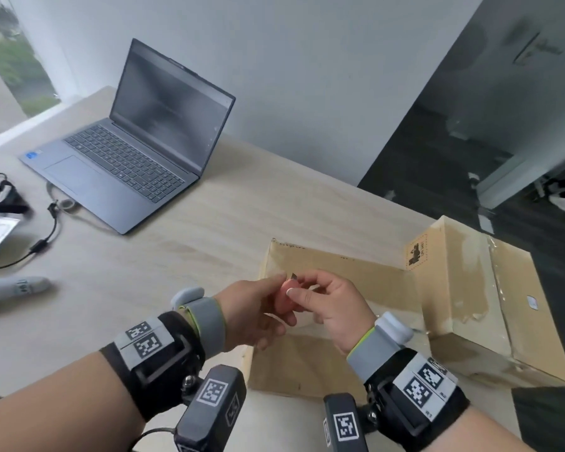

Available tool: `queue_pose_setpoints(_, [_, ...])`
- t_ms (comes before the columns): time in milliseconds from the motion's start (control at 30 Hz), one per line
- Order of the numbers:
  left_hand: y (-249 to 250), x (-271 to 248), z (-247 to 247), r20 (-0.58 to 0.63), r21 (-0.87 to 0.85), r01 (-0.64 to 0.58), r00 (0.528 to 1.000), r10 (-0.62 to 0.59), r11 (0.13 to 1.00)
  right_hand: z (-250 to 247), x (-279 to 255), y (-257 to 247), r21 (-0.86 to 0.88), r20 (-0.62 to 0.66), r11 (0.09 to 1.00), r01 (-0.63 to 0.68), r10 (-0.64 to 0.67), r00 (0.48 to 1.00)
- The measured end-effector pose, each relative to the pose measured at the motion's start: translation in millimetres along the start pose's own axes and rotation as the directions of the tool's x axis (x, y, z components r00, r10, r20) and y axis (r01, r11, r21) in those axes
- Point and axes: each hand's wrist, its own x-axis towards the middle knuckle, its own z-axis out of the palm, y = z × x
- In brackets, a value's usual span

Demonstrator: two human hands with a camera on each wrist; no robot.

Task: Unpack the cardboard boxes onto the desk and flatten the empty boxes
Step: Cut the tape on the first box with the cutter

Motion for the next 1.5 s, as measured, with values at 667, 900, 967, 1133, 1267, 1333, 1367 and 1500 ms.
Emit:
queue_pose_setpoints(667, [-23.2, 15.2, -62.8, -0.284, -0.144, -0.096, 0.957, 0.051, 0.985, -6.1, 3.0, 9.0, -0.95, 0.134, 0.301, 0.08, 0.164, 0.977])
queue_pose_setpoints(900, [-11.9, 16.0, -57.6, -0.362, 0.111, -0.126, 0.919, 0.158, 0.986, 2.1, 22.3, 3.2, -0.969, 0.135, 0.241, 0.057, 0.322, 0.937])
queue_pose_setpoints(967, [-8.9, 15.4, -54.6, -0.349, 0.19, -0.128, 0.918, 0.189, 0.973, 2.6, 23.8, 1.9, -0.965, 0.148, 0.256, 0.061, 0.336, 0.93])
queue_pose_setpoints(1133, [-2.0, 13.4, -46.8, -0.362, 0.366, -0.108, 0.898, 0.249, 0.924, 1.9, 22.3, 1.1, -0.954, 0.152, 0.295, 0.058, 0.307, 0.94])
queue_pose_setpoints(1267, [5.4, 10.7, -42.9, -0.38, 0.444, -0.078, 0.886, 0.266, 0.893, 0.1, 20.6, 5.9, -0.959, 0.142, 0.279, 0.057, 0.293, 0.945])
queue_pose_setpoints(1333, [7.0, 10.2, -43.5, -0.389, 0.448, -0.06, 0.885, 0.255, 0.892, -0.5, 20.3, 7.6, -0.962, 0.143, 0.266, 0.064, 0.287, 0.947])
queue_pose_setpoints(1367, [7.5, 9.9, -44.2, -0.391, 0.443, -0.049, 0.888, 0.242, 0.895, -0.6, 20.6, 8.1, -0.962, 0.142, 0.265, 0.065, 0.286, 0.948])
queue_pose_setpoints(1500, [5.7, 7.7, -47.5, -0.399, 0.394, -0.01, 0.899, 0.181, 0.919, -1.4, 19.7, 9.9, -0.961, 0.144, 0.267, 0.065, 0.288, 0.947])
